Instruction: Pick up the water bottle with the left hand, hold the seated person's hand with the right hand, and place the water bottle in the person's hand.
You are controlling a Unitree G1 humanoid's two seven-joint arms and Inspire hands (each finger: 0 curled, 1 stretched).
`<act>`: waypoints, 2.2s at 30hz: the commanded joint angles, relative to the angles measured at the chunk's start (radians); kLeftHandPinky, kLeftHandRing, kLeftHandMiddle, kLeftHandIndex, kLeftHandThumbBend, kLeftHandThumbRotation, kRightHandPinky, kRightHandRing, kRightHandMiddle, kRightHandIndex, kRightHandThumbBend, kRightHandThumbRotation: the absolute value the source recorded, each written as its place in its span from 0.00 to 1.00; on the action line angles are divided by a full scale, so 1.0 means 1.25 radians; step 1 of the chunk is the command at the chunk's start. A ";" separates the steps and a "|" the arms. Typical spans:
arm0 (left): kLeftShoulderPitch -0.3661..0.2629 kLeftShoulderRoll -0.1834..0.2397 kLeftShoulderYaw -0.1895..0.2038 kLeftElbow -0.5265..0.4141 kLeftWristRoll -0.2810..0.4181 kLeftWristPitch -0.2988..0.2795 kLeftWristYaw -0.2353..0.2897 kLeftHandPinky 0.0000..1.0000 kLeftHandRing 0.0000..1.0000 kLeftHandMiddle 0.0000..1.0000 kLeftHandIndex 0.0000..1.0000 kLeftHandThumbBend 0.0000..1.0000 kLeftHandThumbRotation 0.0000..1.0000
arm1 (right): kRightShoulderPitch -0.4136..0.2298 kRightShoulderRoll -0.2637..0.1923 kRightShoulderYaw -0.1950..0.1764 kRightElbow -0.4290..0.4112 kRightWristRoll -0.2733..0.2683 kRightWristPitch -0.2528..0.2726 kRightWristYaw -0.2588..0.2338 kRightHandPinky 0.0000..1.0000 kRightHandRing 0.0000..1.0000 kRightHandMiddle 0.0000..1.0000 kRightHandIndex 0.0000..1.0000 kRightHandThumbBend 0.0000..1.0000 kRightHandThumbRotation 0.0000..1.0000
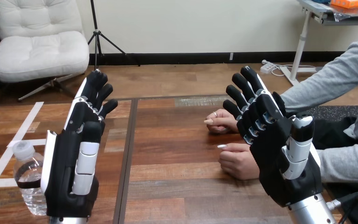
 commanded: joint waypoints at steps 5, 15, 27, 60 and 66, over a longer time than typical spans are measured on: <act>-0.029 0.006 -0.001 0.001 0.022 -0.022 0.011 0.87 0.92 0.93 0.93 0.67 0.91 | -0.024 0.001 -0.005 -0.006 0.012 -0.011 0.004 1.00 1.00 1.00 0.99 0.98 1.00; -0.032 0.011 0.016 -0.009 0.069 -0.023 0.049 0.88 0.91 0.92 0.91 0.71 0.90 | -0.022 -0.001 -0.005 -0.009 0.013 -0.008 0.003 1.00 1.00 1.00 0.99 0.98 1.00; -0.039 0.054 0.039 -0.050 0.055 0.011 0.048 0.98 0.95 0.95 0.94 0.81 0.88 | -0.021 -0.001 -0.005 -0.008 0.013 -0.009 0.003 1.00 1.00 1.00 0.98 0.97 1.00; -0.053 0.177 0.208 -0.149 -0.017 0.123 0.077 0.95 0.99 1.00 1.00 1.00 0.67 | -0.024 -0.005 -0.005 -0.008 0.012 0.000 0.000 1.00 1.00 0.99 0.97 0.94 1.00; -0.058 0.185 0.238 -0.145 -0.029 0.127 0.081 0.96 1.00 1.00 1.00 1.00 0.67 | -0.025 -0.005 -0.005 -0.008 0.012 0.002 -0.001 1.00 1.00 1.00 0.97 0.94 1.00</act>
